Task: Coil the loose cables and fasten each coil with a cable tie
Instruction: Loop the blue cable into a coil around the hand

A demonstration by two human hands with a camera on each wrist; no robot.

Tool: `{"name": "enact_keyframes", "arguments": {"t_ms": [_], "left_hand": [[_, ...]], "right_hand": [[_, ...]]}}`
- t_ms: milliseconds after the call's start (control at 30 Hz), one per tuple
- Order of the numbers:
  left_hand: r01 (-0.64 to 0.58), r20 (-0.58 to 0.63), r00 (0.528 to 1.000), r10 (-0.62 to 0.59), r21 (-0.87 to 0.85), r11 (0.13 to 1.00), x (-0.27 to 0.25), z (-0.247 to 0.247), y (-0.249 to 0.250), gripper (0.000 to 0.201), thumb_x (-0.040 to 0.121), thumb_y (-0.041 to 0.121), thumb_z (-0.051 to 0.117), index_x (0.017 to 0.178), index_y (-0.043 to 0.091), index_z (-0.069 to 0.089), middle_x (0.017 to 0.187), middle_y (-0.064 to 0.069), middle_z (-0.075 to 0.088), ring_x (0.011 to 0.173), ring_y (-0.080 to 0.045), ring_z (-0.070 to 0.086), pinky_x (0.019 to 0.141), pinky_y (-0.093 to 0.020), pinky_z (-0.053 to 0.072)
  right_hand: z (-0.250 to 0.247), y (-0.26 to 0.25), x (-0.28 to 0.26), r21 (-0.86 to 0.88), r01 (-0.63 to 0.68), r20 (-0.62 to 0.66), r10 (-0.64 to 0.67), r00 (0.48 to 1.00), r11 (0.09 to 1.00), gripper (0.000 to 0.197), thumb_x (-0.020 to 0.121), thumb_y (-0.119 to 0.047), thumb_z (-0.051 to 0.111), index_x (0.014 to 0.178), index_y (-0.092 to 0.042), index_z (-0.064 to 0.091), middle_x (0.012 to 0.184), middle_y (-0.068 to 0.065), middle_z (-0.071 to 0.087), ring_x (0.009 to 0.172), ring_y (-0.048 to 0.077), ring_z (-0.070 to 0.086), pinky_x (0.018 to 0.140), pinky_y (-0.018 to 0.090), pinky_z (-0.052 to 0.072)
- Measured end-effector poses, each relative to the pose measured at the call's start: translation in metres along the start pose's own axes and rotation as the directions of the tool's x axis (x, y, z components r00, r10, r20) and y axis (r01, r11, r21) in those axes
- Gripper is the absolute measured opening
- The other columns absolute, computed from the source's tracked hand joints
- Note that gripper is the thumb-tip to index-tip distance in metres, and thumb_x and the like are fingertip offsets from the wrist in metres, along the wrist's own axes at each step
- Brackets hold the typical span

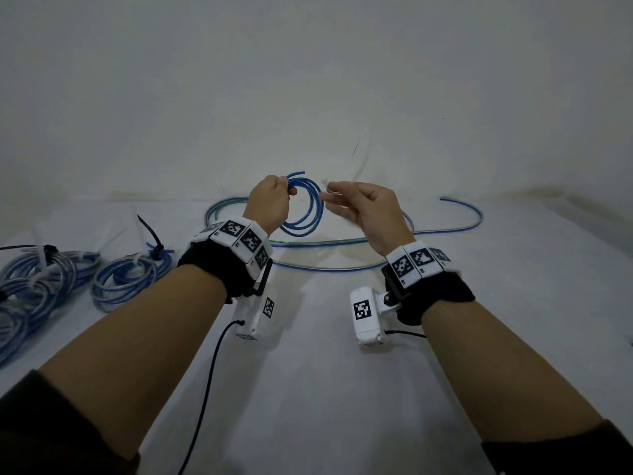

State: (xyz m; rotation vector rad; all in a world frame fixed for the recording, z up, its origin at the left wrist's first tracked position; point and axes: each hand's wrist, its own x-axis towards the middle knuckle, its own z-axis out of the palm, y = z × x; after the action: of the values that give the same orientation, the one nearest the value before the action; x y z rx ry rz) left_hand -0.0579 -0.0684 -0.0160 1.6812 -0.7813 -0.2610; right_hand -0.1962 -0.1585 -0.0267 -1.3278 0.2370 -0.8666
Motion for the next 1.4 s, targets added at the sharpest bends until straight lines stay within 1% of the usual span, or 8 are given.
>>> {"name": "enact_keyframes", "arguments": {"t_ms": [133, 267, 400, 533, 800, 1033, 1267, 1400], "left_hand": [[-0.015, 0.007, 1.000, 0.015, 0.013, 1.000, -0.004, 0.006, 0.003, 0.036, 0.099, 0.022, 0.028, 0.071, 0.017, 0.050, 0.065, 0.001, 0.044, 0.055, -0.016, 0.039, 0.066, -0.035, 0.037], [-0.053, 0.022, 0.998, 0.053, 0.017, 0.998, -0.008, 0.012, 0.002, 0.034, 0.098, 0.022, 0.030, 0.072, 0.019, 0.051, 0.068, 0.005, 0.047, 0.059, -0.015, 0.041, 0.070, -0.037, 0.037], [-0.086, 0.025, 0.996, 0.085, 0.027, 0.996, -0.010, 0.015, 0.003, 0.033, 0.098, 0.022, 0.030, 0.072, 0.019, 0.050, 0.068, 0.003, 0.047, 0.058, -0.016, 0.040, 0.067, -0.035, 0.037], [-0.130, 0.015, 0.992, 0.129, 0.069, 0.989, -0.009, 0.015, 0.004, 0.033, 0.099, 0.022, 0.030, 0.072, 0.019, 0.049, 0.068, 0.004, 0.047, 0.058, -0.014, 0.040, 0.064, -0.033, 0.036], [-0.179, 0.027, 0.984, 0.177, 0.146, 0.973, -0.010, 0.016, 0.005, 0.033, 0.099, 0.022, 0.030, 0.072, 0.019, 0.049, 0.072, 0.005, 0.050, 0.061, -0.011, 0.043, 0.067, -0.031, 0.038], [-0.206, 0.055, 0.978, 0.202, 0.100, 0.973, -0.016, 0.017, 0.009, 0.040, 0.100, 0.025, 0.030, 0.067, 0.019, 0.054, 0.065, 0.006, 0.049, 0.059, -0.012, 0.042, 0.062, -0.029, 0.035], [-0.148, 0.167, 0.980, 0.111, 0.228, 0.962, -0.016, 0.019, 0.019, 0.036, 0.096, 0.018, 0.034, 0.061, 0.013, 0.044, 0.062, -0.003, 0.046, 0.058, -0.018, 0.039, 0.069, -0.037, 0.035], [-0.125, 0.174, 0.980, 0.096, 0.165, 0.978, -0.017, 0.019, 0.021, 0.032, 0.094, 0.018, 0.039, 0.064, 0.014, 0.047, 0.062, -0.001, 0.047, 0.058, -0.015, 0.039, 0.069, -0.036, 0.033]], "right_hand": [[-0.001, 0.002, -0.002, -0.226, 0.063, -0.002, -0.065, 0.998, 0.972, 0.012, 0.087, -0.007, 0.061, 0.094, -0.001, 0.070, 0.069, 0.001, 0.060, 0.060, 0.010, 0.053, 0.060, 0.018, 0.049], [-0.002, 0.001, -0.004, -0.200, 0.096, -0.010, -0.100, 0.995, 0.975, 0.018, 0.086, 0.000, 0.061, 0.102, -0.006, 0.059, 0.074, 0.008, 0.059, 0.056, 0.012, 0.054, 0.057, 0.022, 0.049], [-0.003, -0.003, -0.006, -0.081, 0.085, 0.019, -0.083, 0.996, 0.993, 0.005, 0.093, -0.009, 0.053, 0.088, -0.008, 0.053, 0.079, 0.011, 0.065, 0.061, 0.019, 0.061, 0.062, 0.029, 0.056], [-0.006, -0.003, -0.009, -0.065, 0.065, 0.069, -0.060, 0.996, 0.996, 0.021, 0.099, -0.017, 0.041, 0.086, -0.005, 0.053, 0.083, 0.012, 0.066, 0.064, 0.021, 0.065, 0.063, 0.029, 0.056], [-0.010, 0.002, -0.008, -0.099, 0.096, 0.118, -0.084, 0.989, 0.990, 0.004, 0.093, -0.001, 0.049, 0.095, -0.003, 0.052, 0.084, 0.018, 0.063, 0.068, 0.022, 0.068, 0.064, 0.028, 0.057], [-0.010, 0.001, -0.009, -0.143, 0.054, 0.151, -0.033, 0.988, 0.988, 0.017, 0.095, -0.009, 0.050, 0.098, 0.007, 0.056, 0.089, 0.020, 0.062, 0.090, 0.030, 0.069, 0.081, 0.033, 0.057], [-0.011, -0.001, -0.012, -0.125, 0.129, 0.162, -0.108, 0.981, 0.984, 0.006, 0.091, 0.001, 0.053, 0.093, 0.003, 0.059, 0.096, 0.026, 0.064, 0.095, 0.033, 0.068, 0.086, 0.037, 0.056], [-0.013, -0.001, -0.012, -0.135, 0.122, 0.158, -0.100, 0.982, 0.983, 0.016, 0.091, -0.002, 0.055, 0.096, 0.013, 0.058, 0.095, 0.023, 0.065, 0.091, 0.032, 0.069, 0.083, 0.036, 0.057]]}}
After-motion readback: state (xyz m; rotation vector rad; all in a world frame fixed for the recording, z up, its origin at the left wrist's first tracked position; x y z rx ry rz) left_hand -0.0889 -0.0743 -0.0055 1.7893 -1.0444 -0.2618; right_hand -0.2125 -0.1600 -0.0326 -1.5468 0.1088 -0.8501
